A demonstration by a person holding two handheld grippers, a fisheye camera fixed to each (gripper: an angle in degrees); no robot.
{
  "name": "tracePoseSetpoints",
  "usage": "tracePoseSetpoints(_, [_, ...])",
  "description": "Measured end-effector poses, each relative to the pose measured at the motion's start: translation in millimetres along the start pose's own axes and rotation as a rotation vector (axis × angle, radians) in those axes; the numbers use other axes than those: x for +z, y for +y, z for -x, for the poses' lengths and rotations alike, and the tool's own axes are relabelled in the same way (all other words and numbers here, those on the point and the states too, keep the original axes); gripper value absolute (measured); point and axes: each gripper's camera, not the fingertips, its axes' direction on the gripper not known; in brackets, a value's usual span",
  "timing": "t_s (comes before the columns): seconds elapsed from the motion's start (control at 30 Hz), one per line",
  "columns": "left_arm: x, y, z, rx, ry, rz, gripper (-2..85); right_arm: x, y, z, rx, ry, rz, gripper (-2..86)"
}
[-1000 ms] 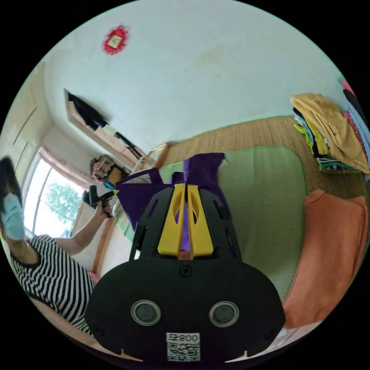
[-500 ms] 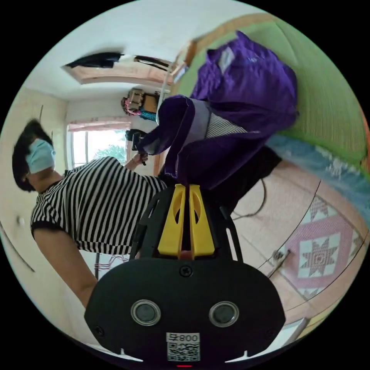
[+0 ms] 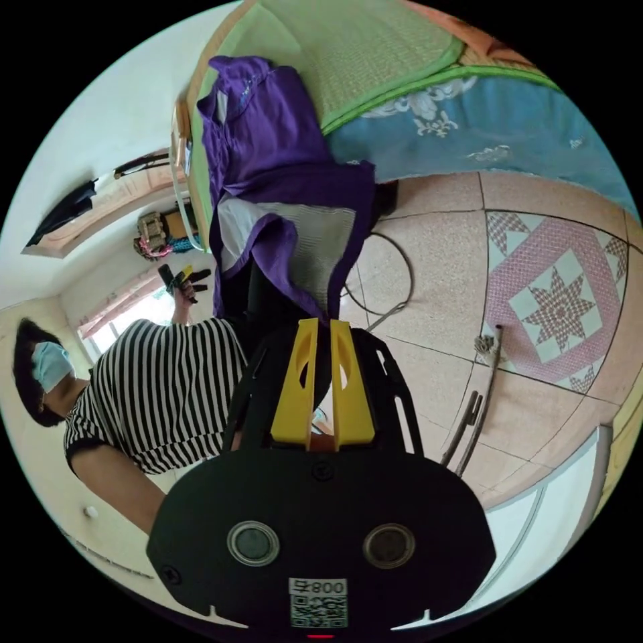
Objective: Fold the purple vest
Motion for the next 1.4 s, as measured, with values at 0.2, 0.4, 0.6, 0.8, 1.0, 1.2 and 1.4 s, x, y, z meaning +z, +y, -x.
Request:
tracePoseSetpoints(0.2, [16.4, -83.0, -4.9, 0.004, -0.156, -0.124, 7.3, -74.0, -90.5, 122.2, -0.182, 0.184, -0.330, 6.9])
tracePoseSetpoints(0.4, [33.1, -191.6, -4.7, -0.066, -0.346, -0.218, 9.9, -71.7, -278.6, 281.8, -0.371, 0.442, -0.419, 8.5])
tracePoseSetpoints(0.6, [43.8, -262.4, -0.8, -0.171, -0.418, -0.282, 11.0, -54.3, -405.7, 347.6, -0.346, 0.559, -0.443, 9.5])
tracePoseSetpoints(0.8, [80.9, -307.2, -16.1, -0.164, -0.487, -0.200, 6.1, -22.2, -431.7, 366.7, -0.300, 0.684, -0.409, 4.9])
tracePoseSetpoints(1.0, [97.2, -320.7, -53.8, -0.102, -0.565, -0.189, 1.2, -6.2, -407.5, 406.9, -0.329, 0.795, -0.435, -0.1])
tracePoseSetpoints(1.2, [77.7, -339.8, -115.2, 0.032, -0.571, -0.288, 0.6, -70.6, -376.4, 489.0, -0.380, 0.856, -0.594, -0.5])
tracePoseSetpoints(1.4, [49.0, -373.4, -169.9, 0.098, -0.589, -0.450, 0.7, -150.2, -373.5, 583.1, -0.430, 0.927, -0.744, -0.5])
